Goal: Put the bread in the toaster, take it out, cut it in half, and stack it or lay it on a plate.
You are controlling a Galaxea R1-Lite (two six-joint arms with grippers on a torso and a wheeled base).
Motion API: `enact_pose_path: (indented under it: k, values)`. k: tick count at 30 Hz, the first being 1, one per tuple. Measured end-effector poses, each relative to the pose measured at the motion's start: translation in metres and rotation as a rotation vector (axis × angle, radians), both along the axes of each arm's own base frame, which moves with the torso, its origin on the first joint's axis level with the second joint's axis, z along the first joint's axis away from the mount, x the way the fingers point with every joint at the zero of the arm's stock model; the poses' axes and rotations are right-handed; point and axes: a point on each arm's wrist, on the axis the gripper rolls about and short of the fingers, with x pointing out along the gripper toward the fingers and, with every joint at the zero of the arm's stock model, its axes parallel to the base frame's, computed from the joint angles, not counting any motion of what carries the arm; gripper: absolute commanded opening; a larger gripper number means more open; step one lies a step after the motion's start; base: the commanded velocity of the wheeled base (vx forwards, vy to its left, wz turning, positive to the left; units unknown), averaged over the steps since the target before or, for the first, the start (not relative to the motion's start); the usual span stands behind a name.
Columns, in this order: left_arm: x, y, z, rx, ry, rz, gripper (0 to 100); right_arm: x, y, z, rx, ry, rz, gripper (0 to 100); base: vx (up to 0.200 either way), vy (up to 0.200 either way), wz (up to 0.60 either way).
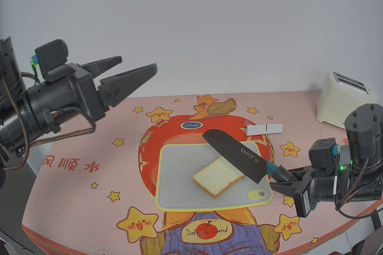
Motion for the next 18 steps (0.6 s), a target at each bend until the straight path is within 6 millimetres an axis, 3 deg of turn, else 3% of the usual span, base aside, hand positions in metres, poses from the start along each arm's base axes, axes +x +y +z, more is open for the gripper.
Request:
enact_pose_path:
  k: [4,12,13,18]
  values:
    - [0.006,-0.016,-0.008,0.009,0.044,-0.014,100,0.0,0.002,0.001,0.007,0.001,-0.001,0,0.0,0.0,0.0]
    - [0.015,-0.027,-0.014,0.027,0.064,-0.026,100,0.0,0.003,0.0,0.005,0.003,0.002,0,0.0,0.0,0.0]
    - [0.016,-0.028,-0.014,0.027,0.063,-0.025,0,0.0,0.003,0.0,0.004,0.005,0.002,0,0.0,0.0,0.0]
    - [0.023,-0.034,-0.017,0.025,0.066,-0.024,0,0.0,0.003,0.0,0.008,0.007,0.005,0,0.0,0.0,0.0]
